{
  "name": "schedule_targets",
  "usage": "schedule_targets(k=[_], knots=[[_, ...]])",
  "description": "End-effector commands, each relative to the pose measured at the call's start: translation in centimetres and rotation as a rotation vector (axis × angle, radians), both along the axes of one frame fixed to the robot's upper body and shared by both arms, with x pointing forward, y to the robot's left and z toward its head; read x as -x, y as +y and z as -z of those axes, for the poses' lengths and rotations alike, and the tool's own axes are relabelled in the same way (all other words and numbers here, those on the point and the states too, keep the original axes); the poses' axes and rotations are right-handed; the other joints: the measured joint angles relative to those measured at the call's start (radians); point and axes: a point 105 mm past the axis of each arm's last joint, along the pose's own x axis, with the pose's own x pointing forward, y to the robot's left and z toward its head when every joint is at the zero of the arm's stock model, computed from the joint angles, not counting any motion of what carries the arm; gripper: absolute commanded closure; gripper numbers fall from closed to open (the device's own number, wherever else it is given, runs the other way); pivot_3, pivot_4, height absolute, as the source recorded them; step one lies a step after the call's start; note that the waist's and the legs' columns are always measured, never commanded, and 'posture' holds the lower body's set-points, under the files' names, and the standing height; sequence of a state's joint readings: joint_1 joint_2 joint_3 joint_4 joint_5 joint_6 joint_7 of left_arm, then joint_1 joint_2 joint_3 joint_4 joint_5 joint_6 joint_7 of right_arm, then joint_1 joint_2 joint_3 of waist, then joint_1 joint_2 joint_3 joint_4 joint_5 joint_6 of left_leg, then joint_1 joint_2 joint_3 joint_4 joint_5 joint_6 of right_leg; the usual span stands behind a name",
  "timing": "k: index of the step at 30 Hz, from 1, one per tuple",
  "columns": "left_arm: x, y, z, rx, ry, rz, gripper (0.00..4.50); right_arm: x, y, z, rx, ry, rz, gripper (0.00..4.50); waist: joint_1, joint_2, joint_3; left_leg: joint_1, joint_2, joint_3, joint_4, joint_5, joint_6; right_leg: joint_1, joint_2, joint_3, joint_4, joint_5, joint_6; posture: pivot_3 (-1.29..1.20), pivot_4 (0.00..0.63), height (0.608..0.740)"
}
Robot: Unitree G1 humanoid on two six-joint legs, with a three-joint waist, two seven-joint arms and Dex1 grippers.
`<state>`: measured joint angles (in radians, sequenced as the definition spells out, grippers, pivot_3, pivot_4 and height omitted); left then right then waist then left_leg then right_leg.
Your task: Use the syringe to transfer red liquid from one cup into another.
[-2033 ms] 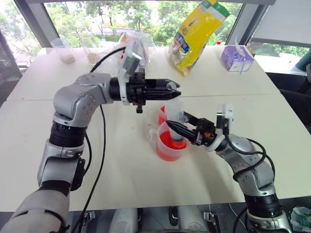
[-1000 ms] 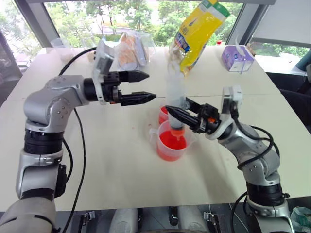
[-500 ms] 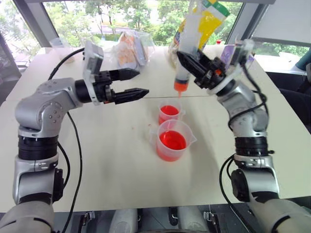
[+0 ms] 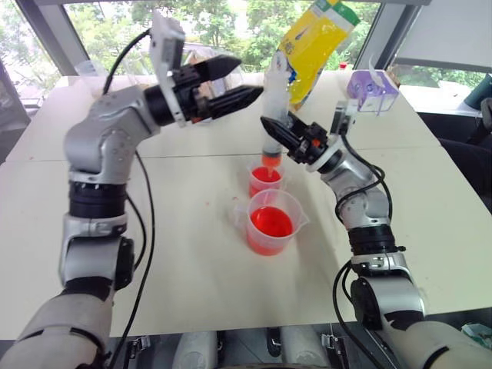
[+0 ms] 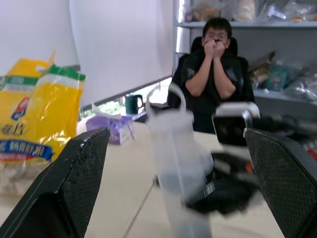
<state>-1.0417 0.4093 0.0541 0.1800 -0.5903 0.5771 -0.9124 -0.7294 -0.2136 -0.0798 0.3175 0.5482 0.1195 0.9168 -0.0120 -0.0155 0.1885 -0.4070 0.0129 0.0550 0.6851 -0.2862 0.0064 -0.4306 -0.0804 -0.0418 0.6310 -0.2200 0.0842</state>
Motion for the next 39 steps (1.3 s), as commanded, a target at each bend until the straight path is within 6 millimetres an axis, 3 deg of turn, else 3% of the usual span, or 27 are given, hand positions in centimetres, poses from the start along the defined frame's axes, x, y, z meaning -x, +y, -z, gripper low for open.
schedule_targets(k=[1, 11, 19, 39], knots=[[-0.4, -1.3, -1.3, 0.017, -0.051, 0.006, 0.05, 0.9, 0.2, -1.5, 0.003, -0.085, -0.01, 3.12, -0.002, 0.0, 0.0, 0.0, 0.0, 0.0, 0.0, 0.0, 0.0, 0.0, 0.0, 0.0, 0.0, 0.0, 0.0, 0.0, 0.15, 0.74], [-1.4, -3.0, -1.9, 0.071, -0.019, 0.034, 0.05, 1.0, 0.4, -1.3, 0.017, -0.089, -0.015, 3.12, -0.001, 0.0, 0.0, 0.0, 0.0, 0.0, 0.0, 0.0, 0.0, -0.001, 0.0, 0.0, 0.0, 0.0, 0.0, 0.0, 0.15, 0.74], [-1.5, -3.1, -1.7, 0.087, -0.008, 0.033, 3.65, 1.0, 0.5, -1.4, 0.026, -0.093, -0.018, 3.12, -0.001, 0.0, 0.0, 0.0, 0.0, 0.0, 0.0, 0.0, 0.0, -0.001, 0.0, 0.0, 0.0, 0.0, 0.0, 0.0, 0.15, 0.74], [-0.5, -3.8, 2.2, -0.031, 0.03, 0.077, 3.7, 0.9, 0.0, -3.1, 0.021, -0.133, -0.008, 3.12, -0.001, 0.0, 0.0, 0.0, 0.0, 0.0, 0.0, 0.0, 0.0, -0.001, 0.0, 0.0, 0.0, 0.0, 0.0, 0.0, 0.15, 0.74]])
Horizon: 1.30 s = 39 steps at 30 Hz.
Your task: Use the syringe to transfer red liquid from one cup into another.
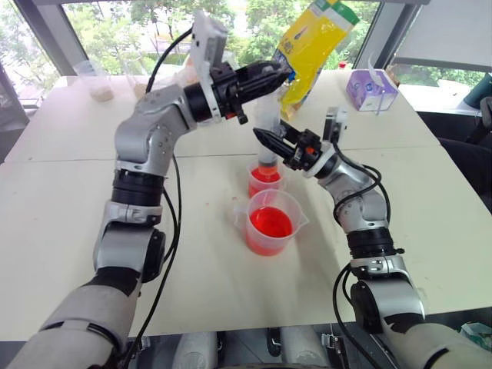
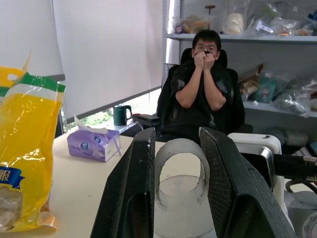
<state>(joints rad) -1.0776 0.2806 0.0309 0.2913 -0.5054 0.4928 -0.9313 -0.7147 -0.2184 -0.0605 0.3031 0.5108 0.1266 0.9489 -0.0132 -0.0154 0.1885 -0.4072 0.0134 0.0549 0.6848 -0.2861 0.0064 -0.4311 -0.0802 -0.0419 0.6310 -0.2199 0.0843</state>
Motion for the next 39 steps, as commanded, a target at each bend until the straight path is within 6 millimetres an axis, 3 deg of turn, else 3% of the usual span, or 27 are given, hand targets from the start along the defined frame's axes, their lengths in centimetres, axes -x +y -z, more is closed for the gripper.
schedule_targets(k=[1, 22, 35, 39], knots=[[0.4, -0.7, 1.2, -0.048, 0.018, 0.031, 3.7, 0.5, -0.5, -3.9, -0.041, -0.13, 0.015, 3.12, 0.0, 0.0, 0.0, 0.0, 0.0, 0.0, 0.0, 0.0, 0.0, 0.0, 0.0, 0.0, 0.0, 0.0, 0.0, 0.0, 0.15, 0.74], [0.8, -1.2, 3.1, -0.094, 0.046, 0.03, 3.7, 0.8, -0.8, -6.0, -0.067, -0.174, 0.019, 3.12, 0.0, 0.0, 0.0, 0.0, 0.0, 0.0, 0.0, 0.0, 0.0, 0.0, 0.0, 0.0, 0.0, 0.0, 0.0, 0.0, 0.15, 0.74], [0.6, -0.8, 1.9, -0.058, 0.06, 0.022, 3.7, 1.1, -0.3, -5.1, -0.044, -0.147, -0.017, 3.12, 0.0, 0.0, 0.0, 0.0, 0.0, 0.0, 0.0, 0.0, 0.0, 0.0, 0.0, 0.0, 0.0, 0.0, 0.0, 0.0, 0.15, 0.74], [0.2, -0.5, 1.4, -0.026, 0.075, 0.005, 1.77, 1.4, -0.1, -4.8, -0.038, -0.136, -0.033, 3.12, 0.001, 0.0, 0.0, 0.0, 0.0, 0.0, 0.0, 0.0, 0.0, 0.0, 0.0, 0.0, 0.0, 0.0, 0.0, 0.0, 0.15, 0.74]])
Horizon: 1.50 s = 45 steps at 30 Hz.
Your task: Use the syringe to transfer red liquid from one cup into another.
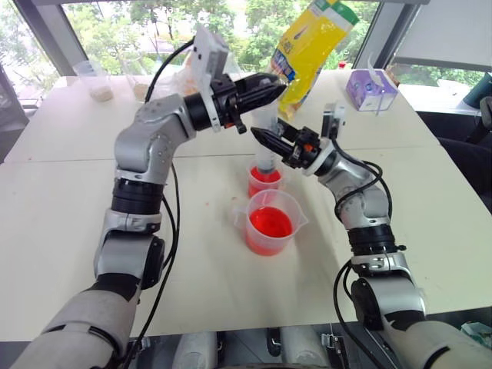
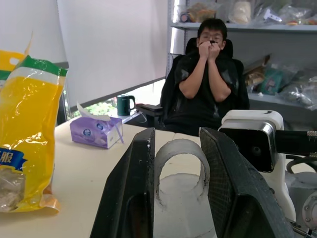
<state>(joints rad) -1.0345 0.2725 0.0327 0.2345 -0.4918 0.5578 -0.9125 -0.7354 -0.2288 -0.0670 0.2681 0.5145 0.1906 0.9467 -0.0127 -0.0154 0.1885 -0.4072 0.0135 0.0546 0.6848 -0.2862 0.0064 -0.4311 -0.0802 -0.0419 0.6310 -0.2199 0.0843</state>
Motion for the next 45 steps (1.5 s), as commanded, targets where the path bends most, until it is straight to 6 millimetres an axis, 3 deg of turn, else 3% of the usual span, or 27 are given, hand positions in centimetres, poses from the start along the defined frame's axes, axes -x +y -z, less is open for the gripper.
schedule_targets(k=[1, 3, 4, 11, 16, 23, 29, 33, 37, 42, 45], knots=[[0.0, -0.4, 0.1, 0.002, 0.024, 0.012, 1.29, 1.3, -0.2, -3.9, -0.051, -0.139, -0.018, 3.12, 0.001, 0.0, 0.0, 0.0, 0.0, 0.0, 0.0, 0.0, 0.0, 0.0, 0.0, 0.0, 0.0, 0.0, 0.0, 0.0, 0.15, 0.74], [-0.2, -0.3, -0.2, 0.015, 0.022, 0.003, 0.32, 1.4, -0.2, -3.9, -0.05, -0.136, -0.021, 3.12, 0.0, 0.0, 0.0, 0.0, 0.0, 0.0, 0.0, 0.0, 0.0, 0.0, 0.0, 0.0, 0.0, 0.0, 0.0, 0.0, 0.15, 0.74], [-0.2, -0.2, -0.4, 0.022, 0.021, 0.0, 0.04, 1.4, -0.2, -3.9, -0.05, -0.135, -0.021, 3.12, 0.0, 0.0, 0.0, 0.0, 0.0, 0.0, 0.0, 0.0, 0.0, 0.0, 0.0, 0.0, 0.0, 0.0, 0.0, 0.0, 0.15, 0.74], [-0.2, 2.0, -2.5, 0.12, 0.009, -0.029, 0.04, 1.5, -0.1, -3.7, -0.048, -0.123, -0.027, 3.12, -0.001, 0.0, 0.0, 0.0, 0.0, 0.0, 0.0, 0.0, 0.0, 0.0, 0.0, 0.0, 0.0, 0.0, 0.0, 0.0, 0.15, 0.74], [1.6, 3.5, -3.1, 0.144, 0.012, 0.032, 0.04, 1.3, -0.2, -3.5, -0.048, -0.114, -0.023, 3.12, -0.005, 0.0, 0.0, 0.0, 0.001, 0.0, 0.0, 0.0, 0.0, 0.0, 0.0, 0.0, 0.0, 0.0, 0.0, 0.0, 0.15, 0.74], [3.4, 6.0, -2.5, 0.119, 0.03, 0.019, 0.04, 1.0, -0.6, -3.6, -0.059, -0.103, -0.004, 3.12, 0.0, 0.0, 0.0, 0.0, 0.0, 0.0, 0.0, 0.0, 0.0, 0.0, -0.001, 0.0, 0.0, 0.0, 0.0, 0.0, 0.15, 0.74], [4.0, 8.8, -1.1, 0.077, 0.063, -0.07, 0.04, 0.1, -1.7, -5.2, -0.105, -0.095, 0.081, 3.12, -0.002, 0.0, 0.0, 0.0, 0.0, 0.0, 0.0, 0.0, 0.0, 0.0, -0.001, 0.0, 0.0, 0.0, 0.0, 0.0, 0.15, 0.74], [4.2, 9.7, 1.3, -0.001, 0.096, -0.132, 0.04, -1.3, -3.9, -7.1, -0.123, -0.006, 0.228, 3.12, -0.003, 0.001, 0.0, 0.0, 0.0, 0.0, 0.0, 0.0, 0.0, 0.0, -0.001, 0.0, 0.001, 0.0, 0.0, 0.0, 0.15, 0.74], [4.8, 9.1, 3.6, -0.08, 0.109, -0.134, 0.04, -2.9, -7.3, -6.8, -0.043, 0.255, 0.445, 3.12, 0.005, 0.001, 0.0, -0.001, 0.0, -0.001, 0.0, 0.0, -0.001, -0.001, -0.002, 0.0, 0.0, 0.0, -0.001, 0.0, 0.15, 0.74], [5.7, 8.3, 6.0, -0.146, 0.127, -0.116, 0.04, -1.7, -12.0, -2.7, 0.238, 0.543, 0.643, 3.12, 0.004, 0.001, 0.0, -0.001, -0.001, 0.0, -0.001, -0.001, 0.001, -0.001, -0.006, 0.001, -0.002, 0.0, -0.001, 0.0, 0.15, 0.74], [6.1, 7.9, 6.4, -0.137, 0.141, -0.098, 0.04, -0.4, -15.0, 1.1, 0.405, 0.708, 0.747, 3.12, 0.002, 0.0, 0.0, -0.001, -0.001, 0.0, -0.002, -0.001, 0.001, -0.001, -0.004, 0.001, -0.002, 0.0, -0.001, 0.0, 0.15, 0.74]])
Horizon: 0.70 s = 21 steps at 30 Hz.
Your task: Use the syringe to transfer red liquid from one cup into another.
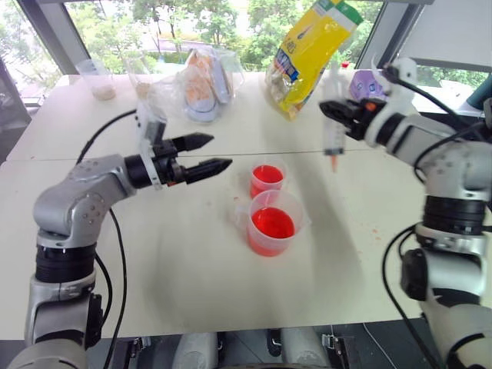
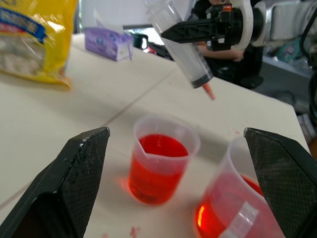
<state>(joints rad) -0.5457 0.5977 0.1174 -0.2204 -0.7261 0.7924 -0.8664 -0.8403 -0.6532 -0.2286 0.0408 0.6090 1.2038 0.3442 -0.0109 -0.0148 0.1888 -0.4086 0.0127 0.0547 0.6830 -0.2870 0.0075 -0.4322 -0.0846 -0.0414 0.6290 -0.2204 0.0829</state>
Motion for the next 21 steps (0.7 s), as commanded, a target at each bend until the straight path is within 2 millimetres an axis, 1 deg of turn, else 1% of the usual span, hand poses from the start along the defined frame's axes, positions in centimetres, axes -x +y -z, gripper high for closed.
schedule_targets(k=[1, 4, 8, 10, 12, 14, 15, 18, 19, 21], knots=[[0.9, -0.7, -1.2, 0.0, -0.07, 0.03, 0.04, 1.7, -2.3, 2.6, 0.113, 0.151, 0.064, 3.12, 0.0, 0.0, 0.0, 0.0, 0.0, 0.0, 0.0, 0.0, 0.0, 0.0, 0.001, 0.0, 0.0, 0.0, 0.0, 0.0, 0.15, 0.74], [1.2, -1.0, -0.8, -0.005, -0.062, 0.044, 0.04, 3.1, -3.5, 5.4, 0.121, 0.305, 0.072, 3.12, -0.004, 0.0, 0.0, 0.0, 0.0, 0.001, 0.0, 0.0, 0.0, 0.0, 0.002, 0.0, 0.0, 0.0, 0.0, 0.0, 0.15, 0.74], [1.7, -1.5, -0.4, -0.016, -0.052, 0.065, 0.04, 3.7, -5.1, 8.0, 0.143, 0.386, 0.136, 3.12, -0.002, 0.0, 0.0, 0.001, 0.001, 0.001, 0.0, 0.0, 0.0, 0.0, 0.004, 0.001, 0.0, 0.0, 0.001, 0.0, 0.15, 0.74], [1.8, -1.6, -0.2, -0.021, -0.05, 0.068, 0.04, 3.8, -5.4, 8.8, 0.129, 0.408, 0.152, 3.12, -0.001, 0.0, 0.0, 0.001, 0.001, 0.001, 0.001, 0.0, 0.0, 0.0, 0.005, 0.001, 0.0, 0.0, 0.001, 0.0, 0.15, 0.74], [1.9, -1.7, -0.2, -0.026, -0.048, 0.07, 0.04, 4.0, -5.2, 8.9, 0.111, 0.416, 0.144, 3.12, 0.0, 0.0, 0.0, 0.001, 0.001, 0.001, 0.001, 0.0, 0.0, 0.0, 0.005, 0.001, 0.0, 0.0, 0.001, 0.0, 0.15, 0.74], [2.0, -1.8, -0.1, -0.026, -0.045, 0.068, 0.0, 4.0, -5.2, 9.0, 0.11, 0.412, 0.141, 2.06, 0.0, 0.0, 0.0, 0.001, 0.001, 0.001, 0.001, 0.0, 0.0, 0.0, 0.004, 0.001, 0.0, 0.0, 0.001, 0.0, 0.15, 0.74], [2.0, -1.8, 0.0, -0.03, -0.042, 0.067, 0.0, 4.1, -5.1, 8.9, 0.109, 0.405, 0.132, 1.65, 0.0, 0.0, 0.0, 0.001, 0.001, 0.001, 0.001, 0.0, 0.0, 0.0, 0.004, 0.001, 0.0, 0.0, 0.001, 0.0, 0.15, 0.74], [2.2, -1.7, 0.1, -0.034, -0.035, 0.064, 0.0, 4.5, -4.5, 7.9, 0.105, 0.374, 0.084, 0.24, 0.0, 0.0, 0.0, 0.001, 0.001, 0.001, 0.001, 0.0, 0.0, 0.0, 0.005, 0.001, 0.0, 0.0, 0.001, 0.0, 0.15, 0.74], [2.2, -1.6, 0.1, -0.033, -0.033, 0.063, 0.0, 4.7, -4.4, 7.5, 0.111, 0.363, 0.067, 0.07, 0.0, 0.0, 0.0, 0.0, 0.001, 0.001, 0.001, 0.0, 0.0, 0.0, 0.005, 0.001, 0.0, 0.0, 0.001, 0.0, 0.15, 0.74], [2.2, -1.5, 0.1, -0.033, -0.032, 0.065, 0.0, 5.2, -3.9, 6.5, 0.154, 0.312, 0.01, 0.07, 0.0, 0.0, 0.0, 0.0, 0.001, 0.001, 0.001, 0.0, 0.0, 0.0, 0.005, 0.001, 0.0, 0.0, 0.001, 0.0, 0.15, 0.74]])
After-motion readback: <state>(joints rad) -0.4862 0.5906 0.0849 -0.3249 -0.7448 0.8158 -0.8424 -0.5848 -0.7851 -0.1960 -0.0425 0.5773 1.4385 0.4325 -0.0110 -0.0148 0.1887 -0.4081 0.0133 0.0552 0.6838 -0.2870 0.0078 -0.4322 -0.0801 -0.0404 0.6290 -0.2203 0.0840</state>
